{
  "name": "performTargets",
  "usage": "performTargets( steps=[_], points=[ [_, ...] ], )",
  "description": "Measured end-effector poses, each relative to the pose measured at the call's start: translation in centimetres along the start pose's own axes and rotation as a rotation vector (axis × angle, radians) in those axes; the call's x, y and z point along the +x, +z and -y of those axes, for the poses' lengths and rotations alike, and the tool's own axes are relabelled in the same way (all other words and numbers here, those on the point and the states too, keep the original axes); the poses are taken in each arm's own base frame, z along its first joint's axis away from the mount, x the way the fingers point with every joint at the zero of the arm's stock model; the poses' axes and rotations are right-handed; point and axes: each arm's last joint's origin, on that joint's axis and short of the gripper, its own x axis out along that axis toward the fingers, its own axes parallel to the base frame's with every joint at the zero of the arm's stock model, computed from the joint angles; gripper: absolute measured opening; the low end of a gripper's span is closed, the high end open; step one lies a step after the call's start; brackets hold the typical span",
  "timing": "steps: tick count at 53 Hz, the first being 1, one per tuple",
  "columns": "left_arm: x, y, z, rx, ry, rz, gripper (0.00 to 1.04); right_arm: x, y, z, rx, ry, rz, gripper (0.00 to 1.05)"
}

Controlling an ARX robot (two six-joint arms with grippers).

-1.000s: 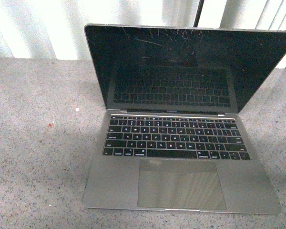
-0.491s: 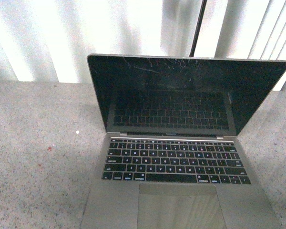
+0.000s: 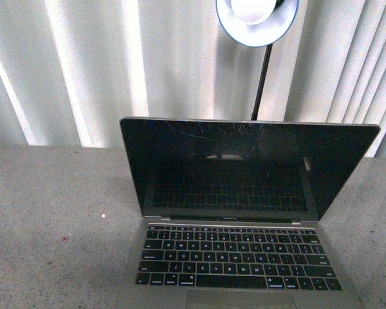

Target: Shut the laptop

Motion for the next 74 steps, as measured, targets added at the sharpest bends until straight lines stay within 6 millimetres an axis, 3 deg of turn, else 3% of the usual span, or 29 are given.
performTargets(
  steps=[9,22,32,44,52,62,71,74],
  points=[
    [4.9,1.5,2.1,0.123,-0.190,-0.025,0.98,3.0,4.4,-1.8,-0.226,0.140,0.081,0.97],
    [11.6,0.8,6.7,0.308,-0.289,-0.079,0.98,8.0,6.8,-3.1,-0.560,0.261,0.117,0.97],
    [16.1,1.2,9.2,0.426,-0.274,-0.076,0.98,10.7,7.8,-3.6,-0.671,0.289,0.105,0.96],
    [21.1,1.5,12.0,0.535,-0.244,-0.085,0.97,12.6,8.7,-3.8,-0.721,0.319,0.114,0.60],
    [23.6,0.2,13.2,0.647,-0.234,-0.143,0.71,13.0,8.5,-3.8,-0.744,0.374,0.100,0.35],
    [24.2,-1.4,13.5,0.741,-0.243,-0.251,0.41,14.2,8.2,-3.9,-0.793,0.460,0.083,0.03],
    [24.2,-1.3,13.9,0.771,-0.256,-0.296,0.07,16.0,7.9,-3.7,-0.819,0.498,0.056,0.03],
    [24.1,-1.5,14.0,0.790,-0.263,-0.306,0.04,16.5,7.8,-3.7,-0.817,0.510,0.047,0.03]
  ],
)
